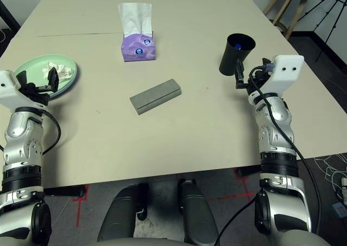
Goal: Organize and tidy the items on the table.
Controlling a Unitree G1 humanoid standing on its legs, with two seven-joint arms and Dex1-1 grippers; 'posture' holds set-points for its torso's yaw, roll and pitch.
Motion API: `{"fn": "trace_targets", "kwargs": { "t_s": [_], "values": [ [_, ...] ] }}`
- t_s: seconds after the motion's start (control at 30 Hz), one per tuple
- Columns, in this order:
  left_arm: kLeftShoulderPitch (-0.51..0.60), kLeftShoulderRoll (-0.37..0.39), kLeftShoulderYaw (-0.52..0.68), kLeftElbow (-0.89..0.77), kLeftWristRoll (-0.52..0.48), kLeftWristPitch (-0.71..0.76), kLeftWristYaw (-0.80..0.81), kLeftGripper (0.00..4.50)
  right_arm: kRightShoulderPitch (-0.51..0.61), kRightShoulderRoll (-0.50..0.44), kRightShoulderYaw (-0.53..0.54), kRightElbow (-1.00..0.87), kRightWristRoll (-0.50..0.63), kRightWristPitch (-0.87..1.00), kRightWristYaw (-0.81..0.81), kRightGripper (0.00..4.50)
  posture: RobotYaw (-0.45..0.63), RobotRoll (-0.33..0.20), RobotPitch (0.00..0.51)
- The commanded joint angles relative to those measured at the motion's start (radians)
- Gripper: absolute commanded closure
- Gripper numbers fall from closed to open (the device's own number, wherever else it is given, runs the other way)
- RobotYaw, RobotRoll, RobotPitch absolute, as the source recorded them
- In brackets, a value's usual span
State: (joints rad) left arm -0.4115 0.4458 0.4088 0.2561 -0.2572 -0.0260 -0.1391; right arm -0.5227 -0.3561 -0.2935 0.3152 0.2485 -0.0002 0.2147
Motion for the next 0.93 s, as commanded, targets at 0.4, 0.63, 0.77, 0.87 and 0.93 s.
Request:
{"fn": "trace_targets", "kwargs": {
  "t_s": [0.4, 0.63, 0.77, 0.87, 0.93],
  "values": [
    [-0.001, -0.003, -0.016, 0.013, 0.010, 0.004, -0.006, 0.00, 0.019, 0.004, 0.004, -0.010, -0.006, -0.002, 0.001, 0.02, 0.05, 0.000, 0.164],
    [0.007, -0.006, -0.016, 0.006, 0.010, 0.003, -0.005, 0.00, 0.018, 0.007, 0.010, -0.011, -0.006, -0.001, 0.005, 0.02, 0.05, 0.000, 0.161],
    [0.007, -0.006, -0.017, 0.007, 0.011, 0.001, -0.005, 0.00, 0.015, 0.006, 0.011, -0.006, -0.008, -0.004, 0.006, 0.02, 0.06, 0.000, 0.156],
    [0.007, -0.006, -0.017, 0.009, 0.012, -0.002, -0.005, 0.00, 0.013, 0.006, 0.013, -0.006, -0.009, -0.004, 0.006, 0.02, 0.06, 0.000, 0.155],
    [0.007, -0.007, -0.018, 0.009, 0.012, -0.002, -0.005, 0.00, 0.012, 0.007, 0.014, -0.006, -0.009, -0.003, 0.007, 0.02, 0.06, 0.000, 0.154]
  ]
}}
